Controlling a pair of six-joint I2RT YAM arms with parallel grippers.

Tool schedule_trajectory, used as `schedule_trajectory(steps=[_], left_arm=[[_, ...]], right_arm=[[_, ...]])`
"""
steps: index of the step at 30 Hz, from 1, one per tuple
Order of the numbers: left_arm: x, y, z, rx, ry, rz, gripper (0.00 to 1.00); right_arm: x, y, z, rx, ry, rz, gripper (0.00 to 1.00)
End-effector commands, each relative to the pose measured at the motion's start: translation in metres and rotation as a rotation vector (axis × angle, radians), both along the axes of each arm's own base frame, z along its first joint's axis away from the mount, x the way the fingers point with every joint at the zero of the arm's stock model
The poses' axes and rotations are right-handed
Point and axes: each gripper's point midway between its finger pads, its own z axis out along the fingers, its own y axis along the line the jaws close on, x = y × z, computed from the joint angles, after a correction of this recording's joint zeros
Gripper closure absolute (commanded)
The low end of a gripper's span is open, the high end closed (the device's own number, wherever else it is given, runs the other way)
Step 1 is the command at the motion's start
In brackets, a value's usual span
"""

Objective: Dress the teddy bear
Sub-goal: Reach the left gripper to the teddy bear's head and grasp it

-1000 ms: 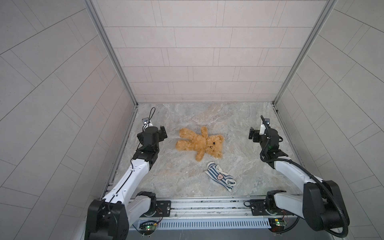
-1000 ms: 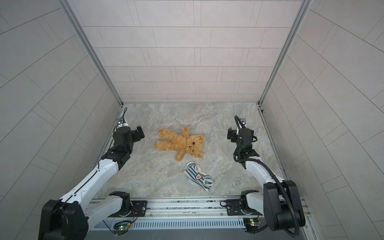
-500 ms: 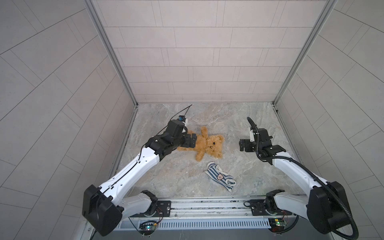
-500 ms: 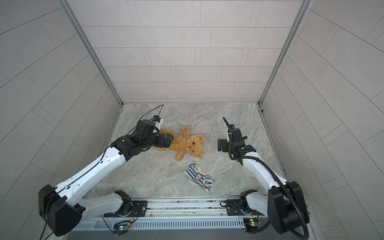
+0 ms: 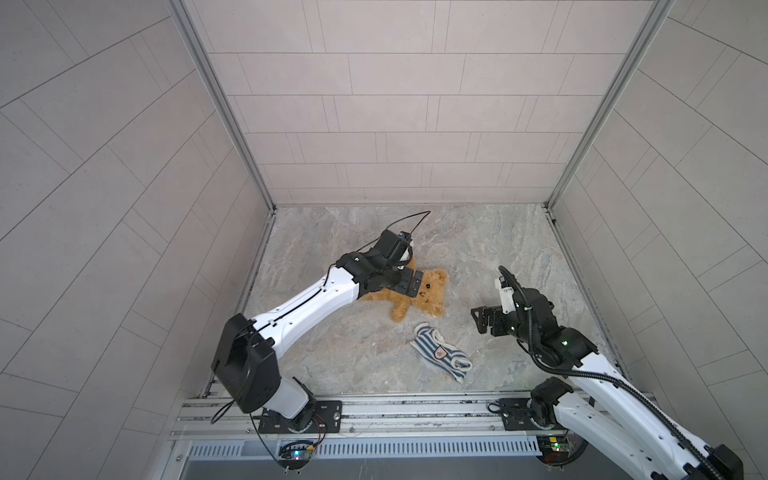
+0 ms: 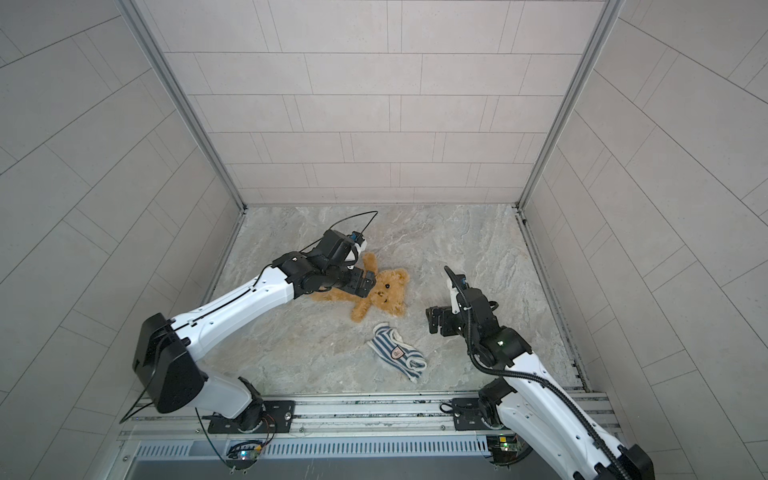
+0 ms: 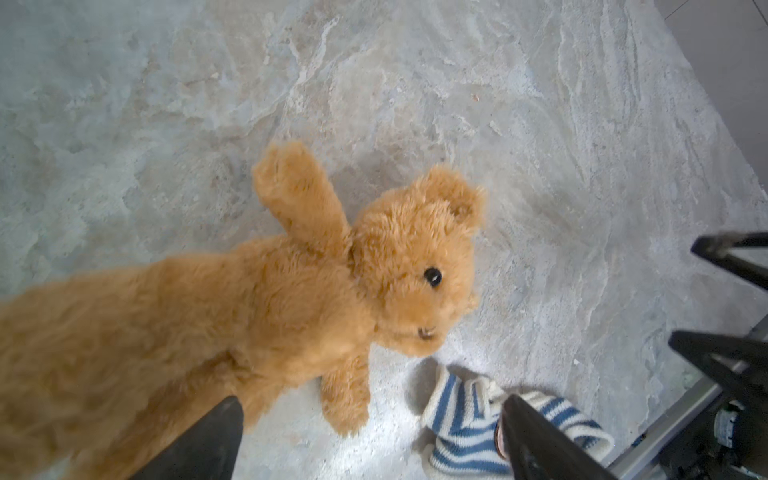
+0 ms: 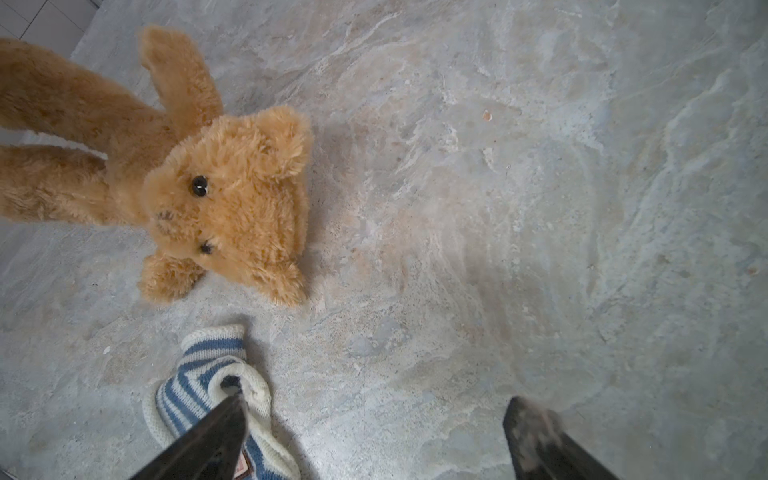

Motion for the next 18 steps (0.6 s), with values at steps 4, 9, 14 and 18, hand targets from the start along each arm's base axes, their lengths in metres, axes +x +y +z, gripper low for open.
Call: schedule_trajectory(steps=[4,9,14,18], left_arm=[[0.038,-0.011,-0.014,0.021,0.039,0.021,0.06],[0.060,-0.001,-0.034,-0.007,0.096,0.080,0.07],[0.070,0.019,-0.054,0.007,0.127,0.130,0.08],[0.068,0.034,-0.071,0.030,0.144,0.167,0.12]], right_arm=[[-0.007,-0.006,0.001,-0.031,0.062,-0.038,0.01],[0.000,-0.005,0.005,-0.047,0.052,-0.039,0.01],[0.007,-0.002,0.006,-0.079,0.065,-0.032,0.00],[0.009,-0.017,0.021,-0.160,0.027,-0.064,0.00]])
